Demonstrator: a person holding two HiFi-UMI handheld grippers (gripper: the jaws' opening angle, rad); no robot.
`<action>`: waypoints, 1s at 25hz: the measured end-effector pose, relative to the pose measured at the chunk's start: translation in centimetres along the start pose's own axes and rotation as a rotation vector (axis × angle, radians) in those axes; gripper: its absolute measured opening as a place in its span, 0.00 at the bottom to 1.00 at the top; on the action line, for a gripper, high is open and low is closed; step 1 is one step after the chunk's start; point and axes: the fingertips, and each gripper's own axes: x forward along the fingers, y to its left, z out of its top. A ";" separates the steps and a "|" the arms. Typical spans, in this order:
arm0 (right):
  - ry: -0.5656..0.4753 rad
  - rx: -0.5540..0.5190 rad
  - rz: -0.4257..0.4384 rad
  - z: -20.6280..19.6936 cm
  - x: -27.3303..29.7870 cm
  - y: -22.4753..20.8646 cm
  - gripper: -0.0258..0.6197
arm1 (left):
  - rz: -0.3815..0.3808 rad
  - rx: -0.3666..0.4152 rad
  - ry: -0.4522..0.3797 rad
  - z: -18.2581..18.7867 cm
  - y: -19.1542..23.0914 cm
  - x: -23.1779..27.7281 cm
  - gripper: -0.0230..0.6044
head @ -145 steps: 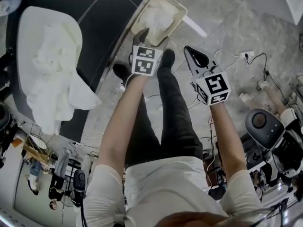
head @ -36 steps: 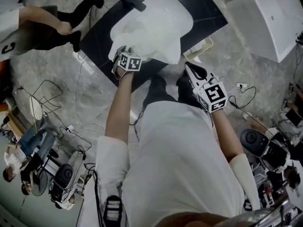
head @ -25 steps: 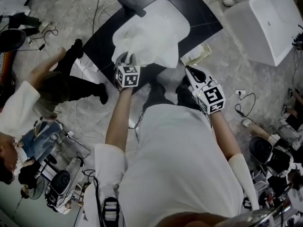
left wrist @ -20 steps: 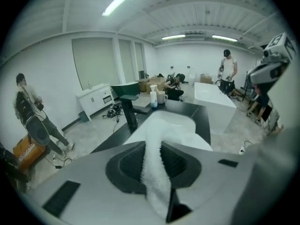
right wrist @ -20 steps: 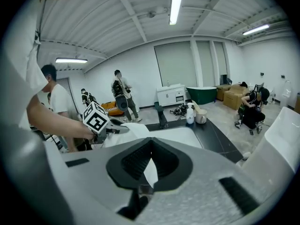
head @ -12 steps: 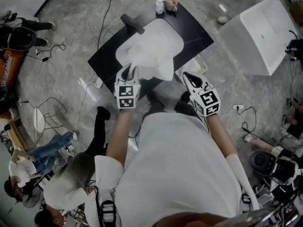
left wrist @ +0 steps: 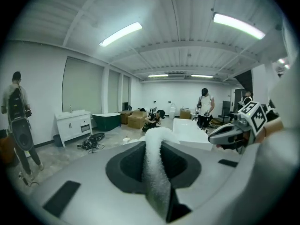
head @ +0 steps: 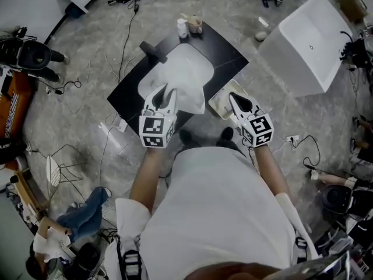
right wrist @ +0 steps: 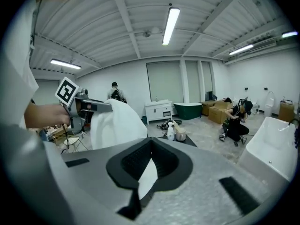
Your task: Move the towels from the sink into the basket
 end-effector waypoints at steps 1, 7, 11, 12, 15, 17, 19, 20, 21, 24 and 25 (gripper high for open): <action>-0.008 0.003 -0.014 0.2 -0.5 -0.5 0.04 | -0.019 0.007 -0.013 0.9 -0.7 0.2 0.14; -0.060 0.010 -0.104 2.0 -4.2 -3.3 0.04 | -0.158 0.039 -0.092 6.2 -6.0 1.9 0.14; -0.100 0.014 -0.180 3.2 -7.0 -5.7 0.04 | -0.264 0.049 -0.120 8.7 -10.1 3.8 0.14; -0.108 0.017 -0.202 3.4 -7.9 -6.3 0.04 | -0.291 0.051 -0.122 9.2 -11.3 4.3 0.14; -0.131 0.030 -0.267 3.6 -10.9 -8.1 0.04 | -0.372 0.072 -0.130 10.6 -15.1 5.6 0.14; -0.143 0.038 -0.311 3.5 -13.1 -9.2 0.04 | -0.423 0.089 -0.134 11.4 -17.7 6.4 0.14; -0.149 0.044 -0.357 3.1 -15.1 -10.3 0.04 | -0.470 0.095 -0.137 11.9 -20.2 7.1 0.14; -0.151 0.047 -0.378 2.8 -16.1 -10.9 0.04 | -0.492 0.096 -0.137 12.0 -21.3 7.5 0.14; -0.152 0.051 -0.400 2.4 -17.0 -11.4 0.04 | -0.513 0.097 -0.136 12.0 -22.5 7.9 0.14; -0.152 0.068 -0.459 1.4 -19.3 -13.0 0.04 | -0.572 0.102 -0.127 12.0 -25.6 9.3 0.14; -0.152 0.076 -0.475 1.1 -20.0 -13.6 0.04 | -0.589 0.104 -0.121 11.9 -26.5 9.8 0.14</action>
